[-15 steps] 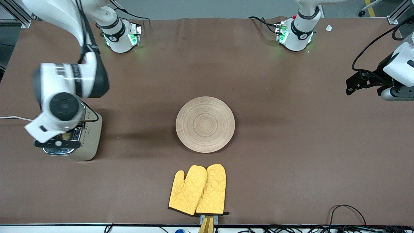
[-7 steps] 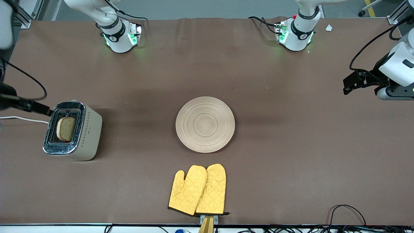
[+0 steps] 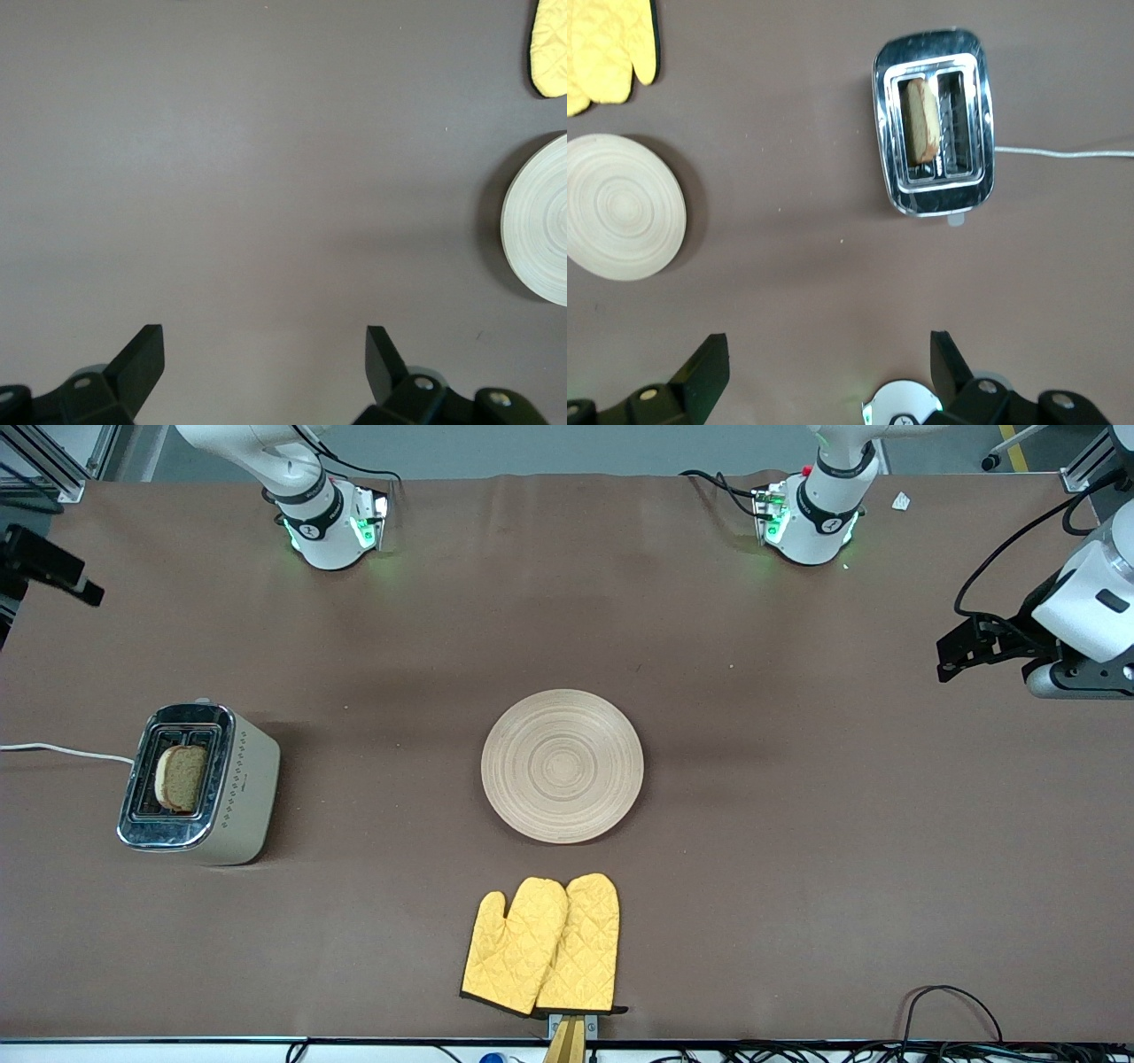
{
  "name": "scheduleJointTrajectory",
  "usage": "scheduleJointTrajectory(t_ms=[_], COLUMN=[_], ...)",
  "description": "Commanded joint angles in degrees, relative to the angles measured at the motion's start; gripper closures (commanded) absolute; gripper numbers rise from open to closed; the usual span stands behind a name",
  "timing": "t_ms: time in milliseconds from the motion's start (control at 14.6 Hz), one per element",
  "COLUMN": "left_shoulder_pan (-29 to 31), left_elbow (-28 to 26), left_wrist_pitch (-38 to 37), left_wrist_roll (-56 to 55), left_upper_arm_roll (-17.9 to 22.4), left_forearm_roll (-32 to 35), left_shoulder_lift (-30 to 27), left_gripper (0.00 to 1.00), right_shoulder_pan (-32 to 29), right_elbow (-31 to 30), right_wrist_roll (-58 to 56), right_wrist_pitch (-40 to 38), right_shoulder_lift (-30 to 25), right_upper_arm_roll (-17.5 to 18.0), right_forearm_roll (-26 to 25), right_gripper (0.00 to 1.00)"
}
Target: Move plate and put bread in toaster
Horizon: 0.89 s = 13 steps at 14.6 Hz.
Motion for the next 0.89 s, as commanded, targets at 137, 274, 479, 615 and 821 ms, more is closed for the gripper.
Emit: scheduleJointTrajectory(t_ms=[137,274,479,615,821], left_shoulder_pan=[0.53,0.62,0.18,0.27,0.62], left_elbow=[-2.83,-3.89,-4.51,-5.21,-8.1], left_wrist_pitch=[0.03,0.02,0.02,0.02,0.38], left_wrist_roll=[0.64,0.64,0.64,0.73,0.73], left_upper_arm_roll=[-0.24,-0.24,-0.24,-0.24,-0.24], left_forearm_roll=[-0.04,-0.04,-0.04,-0.04,-0.21], left_shoulder_lift=[-2.6,-3.39,-4.18,-4.8,-7.34], left_gripper=[0.0,0.0,0.0,0.0,0.0], right_shoulder_pan=[1.18,0.91,-0.57,-0.06,-0.66], right_elbow=[-20.53,-24.76,-22.24,-18.91,-17.66], right_wrist_roll=[0.0,0.0,-1.04,-2.36,-1.58], right_wrist_pitch=[13.02,17.78,18.94,17.02,12.43], right_shoulder_lift=[-9.63,-10.17,-9.21,-7.8,-7.8], right_upper_arm_roll=[3.4,5.52,4.82,5.26,4.82], right_forearm_roll=[-3.31,-6.02,-8.5,-10.16,-11.22], right_gripper=[0.0,0.0,0.0,0.0,0.0])
